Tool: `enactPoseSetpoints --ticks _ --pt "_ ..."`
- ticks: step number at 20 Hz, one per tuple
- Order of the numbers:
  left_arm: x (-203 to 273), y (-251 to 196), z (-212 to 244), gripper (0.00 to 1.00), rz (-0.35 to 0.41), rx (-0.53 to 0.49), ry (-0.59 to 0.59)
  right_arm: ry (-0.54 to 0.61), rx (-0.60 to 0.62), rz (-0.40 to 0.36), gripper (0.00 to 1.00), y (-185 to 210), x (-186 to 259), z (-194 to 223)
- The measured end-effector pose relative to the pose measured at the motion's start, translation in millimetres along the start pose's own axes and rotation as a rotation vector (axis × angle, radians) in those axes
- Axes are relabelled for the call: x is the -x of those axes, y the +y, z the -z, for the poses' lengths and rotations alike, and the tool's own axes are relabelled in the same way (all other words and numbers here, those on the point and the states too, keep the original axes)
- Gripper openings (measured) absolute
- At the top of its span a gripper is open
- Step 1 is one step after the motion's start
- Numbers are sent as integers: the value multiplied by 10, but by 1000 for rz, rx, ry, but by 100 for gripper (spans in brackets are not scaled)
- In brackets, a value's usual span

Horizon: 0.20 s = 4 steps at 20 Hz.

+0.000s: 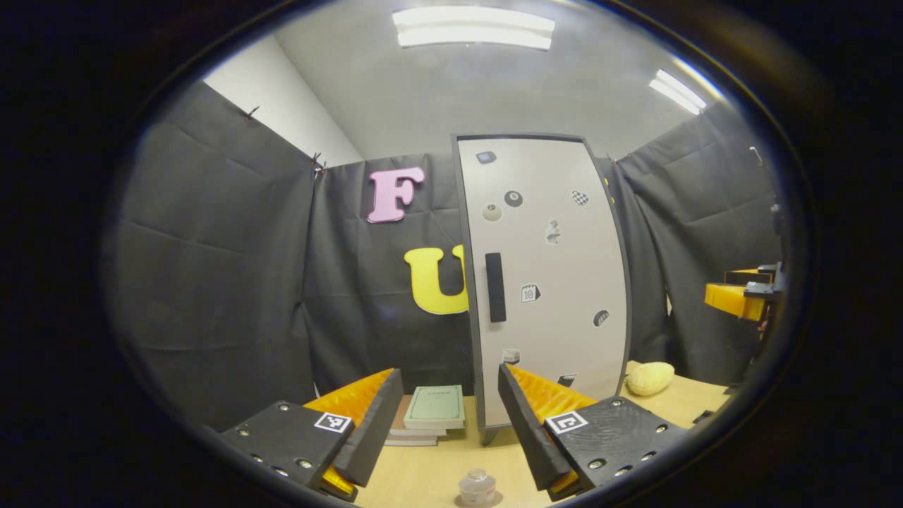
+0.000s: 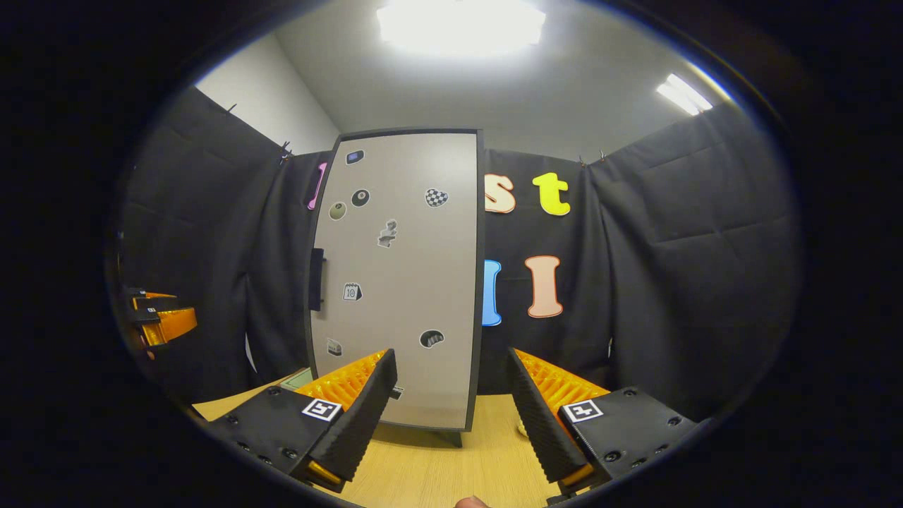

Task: Open the cabinet door with the right hand, grasp the bottle in the cabinet with the left hand and place it on the coaster, then close the cabinet door with the right hand.

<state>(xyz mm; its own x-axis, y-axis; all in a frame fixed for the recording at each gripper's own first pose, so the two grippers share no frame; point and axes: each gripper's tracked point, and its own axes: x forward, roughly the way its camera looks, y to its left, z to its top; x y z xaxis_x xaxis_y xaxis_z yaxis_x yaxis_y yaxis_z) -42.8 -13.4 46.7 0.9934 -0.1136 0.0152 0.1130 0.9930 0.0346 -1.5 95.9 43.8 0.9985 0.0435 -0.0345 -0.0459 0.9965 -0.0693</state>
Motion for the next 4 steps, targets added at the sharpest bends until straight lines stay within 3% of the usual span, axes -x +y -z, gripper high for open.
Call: enactPoseSetpoints --ticks 4 --pt "27 53 33 82 -4 12 1 -12 3 9 97 23 33 -33"
